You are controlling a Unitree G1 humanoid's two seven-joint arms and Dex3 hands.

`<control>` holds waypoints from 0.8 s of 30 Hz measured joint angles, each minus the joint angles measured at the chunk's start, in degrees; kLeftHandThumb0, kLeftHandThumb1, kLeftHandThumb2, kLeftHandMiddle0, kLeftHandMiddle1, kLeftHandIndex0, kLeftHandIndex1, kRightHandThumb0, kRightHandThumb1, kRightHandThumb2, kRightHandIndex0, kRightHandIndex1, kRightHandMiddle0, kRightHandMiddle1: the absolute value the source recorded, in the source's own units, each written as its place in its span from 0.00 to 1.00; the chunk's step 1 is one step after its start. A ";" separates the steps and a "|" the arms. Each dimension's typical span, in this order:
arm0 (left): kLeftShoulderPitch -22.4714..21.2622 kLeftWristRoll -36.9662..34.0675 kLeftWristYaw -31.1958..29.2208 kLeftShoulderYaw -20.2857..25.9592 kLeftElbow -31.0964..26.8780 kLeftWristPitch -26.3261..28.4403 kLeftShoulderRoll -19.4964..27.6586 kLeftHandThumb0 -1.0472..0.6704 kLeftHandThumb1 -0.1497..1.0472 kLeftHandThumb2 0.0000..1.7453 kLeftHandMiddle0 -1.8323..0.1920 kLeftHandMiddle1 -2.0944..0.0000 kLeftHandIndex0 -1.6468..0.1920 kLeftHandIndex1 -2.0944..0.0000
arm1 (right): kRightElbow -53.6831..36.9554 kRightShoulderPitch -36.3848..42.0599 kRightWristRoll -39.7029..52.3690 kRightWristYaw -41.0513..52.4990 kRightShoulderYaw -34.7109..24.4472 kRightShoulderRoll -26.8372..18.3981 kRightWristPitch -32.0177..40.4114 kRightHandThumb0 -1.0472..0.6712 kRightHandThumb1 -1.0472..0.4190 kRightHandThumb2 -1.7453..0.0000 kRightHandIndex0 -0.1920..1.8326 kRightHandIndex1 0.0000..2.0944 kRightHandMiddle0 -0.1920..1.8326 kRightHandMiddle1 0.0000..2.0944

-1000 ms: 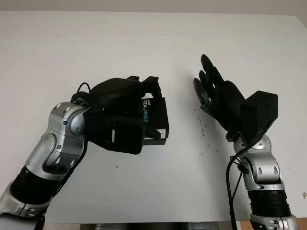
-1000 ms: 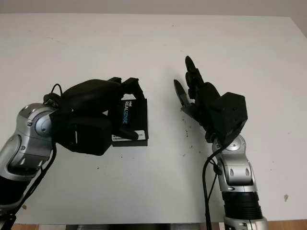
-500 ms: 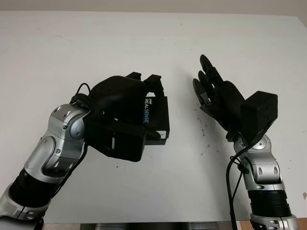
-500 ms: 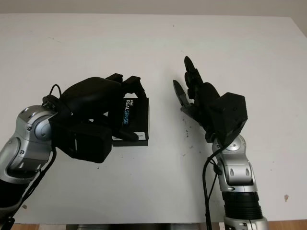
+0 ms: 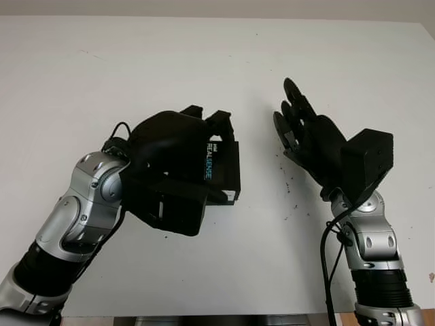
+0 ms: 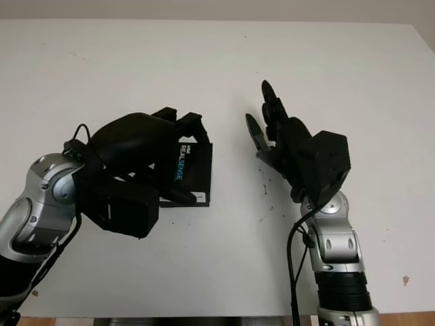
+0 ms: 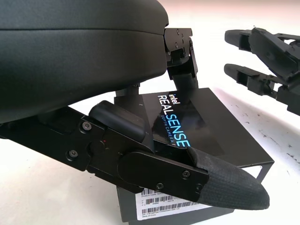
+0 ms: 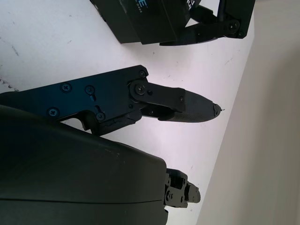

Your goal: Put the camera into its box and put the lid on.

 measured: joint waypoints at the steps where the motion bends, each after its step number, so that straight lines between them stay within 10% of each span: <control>1: 0.00 0.16 0.18 -0.08 0.10 -0.03 -0.07 0.49 1.00 0.13 0.87 0.00 0.88 0.25 | 0.00 0.00 0.00 0.01 -0.02 0.00 0.00 0.24 0.00 0.69 0.04 0.03 0.05 0.03; 24: 2.75 3.43 2.73 -1.06 2.15 1.04 -1.53 0.50 1.00 0.12 0.78 0.00 0.94 0.14 | 0.00 0.00 0.38 0.62 -0.19 -0.28 0.00 0.24 0.00 0.69 0.04 0.02 0.05 0.02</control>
